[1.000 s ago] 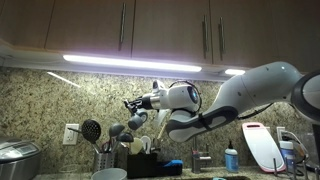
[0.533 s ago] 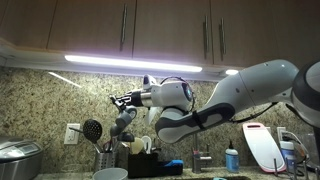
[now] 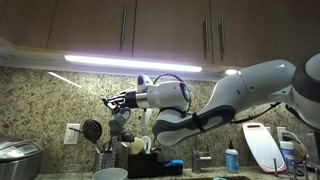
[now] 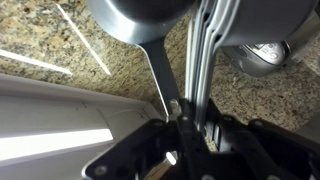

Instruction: Pick up the grey object above the sink and place it on the counter-top

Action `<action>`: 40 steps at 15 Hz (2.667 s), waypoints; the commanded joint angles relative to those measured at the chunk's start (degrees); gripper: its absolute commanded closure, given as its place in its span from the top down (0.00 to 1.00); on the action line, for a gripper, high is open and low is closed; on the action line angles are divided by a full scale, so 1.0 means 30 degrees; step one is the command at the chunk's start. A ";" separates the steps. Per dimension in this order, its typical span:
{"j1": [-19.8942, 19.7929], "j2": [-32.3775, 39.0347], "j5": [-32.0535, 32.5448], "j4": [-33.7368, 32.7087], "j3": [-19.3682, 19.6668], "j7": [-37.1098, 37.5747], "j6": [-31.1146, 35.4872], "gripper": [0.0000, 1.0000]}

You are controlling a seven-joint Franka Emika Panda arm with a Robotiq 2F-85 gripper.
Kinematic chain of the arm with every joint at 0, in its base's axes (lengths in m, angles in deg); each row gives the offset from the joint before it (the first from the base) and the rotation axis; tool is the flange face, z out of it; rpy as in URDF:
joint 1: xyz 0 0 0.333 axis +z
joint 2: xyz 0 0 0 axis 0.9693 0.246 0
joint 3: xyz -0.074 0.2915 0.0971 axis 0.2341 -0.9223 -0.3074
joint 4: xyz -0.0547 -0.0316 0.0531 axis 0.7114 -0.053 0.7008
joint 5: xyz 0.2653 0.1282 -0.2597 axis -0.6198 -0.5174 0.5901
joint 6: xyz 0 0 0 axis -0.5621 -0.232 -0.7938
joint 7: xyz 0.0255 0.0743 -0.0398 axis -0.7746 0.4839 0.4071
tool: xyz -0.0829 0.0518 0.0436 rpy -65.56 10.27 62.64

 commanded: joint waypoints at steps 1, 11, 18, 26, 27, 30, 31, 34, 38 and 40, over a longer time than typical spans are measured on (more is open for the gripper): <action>-0.0131 0.0019 0.1806 0.0297 -0.1327 -0.0907 -0.0001 0.05; -0.0641 0.0141 0.4043 0.0879 -0.3797 -0.2536 -0.0001 0.05; -0.1030 0.0130 0.5906 0.0886 -0.7640 -0.4572 -0.0001 0.05; -0.0884 0.0171 0.6046 0.1078 -0.7576 -0.4068 -0.0002 0.19; -0.0890 0.0171 0.6046 0.1078 -0.7576 -0.4068 -0.0002 0.19; -0.0940 0.0131 0.6132 0.1242 -0.7660 -0.4088 -0.0002 0.05; -0.0971 0.0036 0.6220 0.1527 -0.7686 -0.4075 -0.0002 0.05; -0.0644 0.0111 0.6201 0.1618 -0.7429 -0.4217 -0.0087 0.05; -0.0338 0.0140 0.6394 0.1989 -0.7183 -0.4387 -0.0006 0.05; -0.0227 0.0094 0.6467 0.2297 -0.6957 -0.4376 -0.0022 0.05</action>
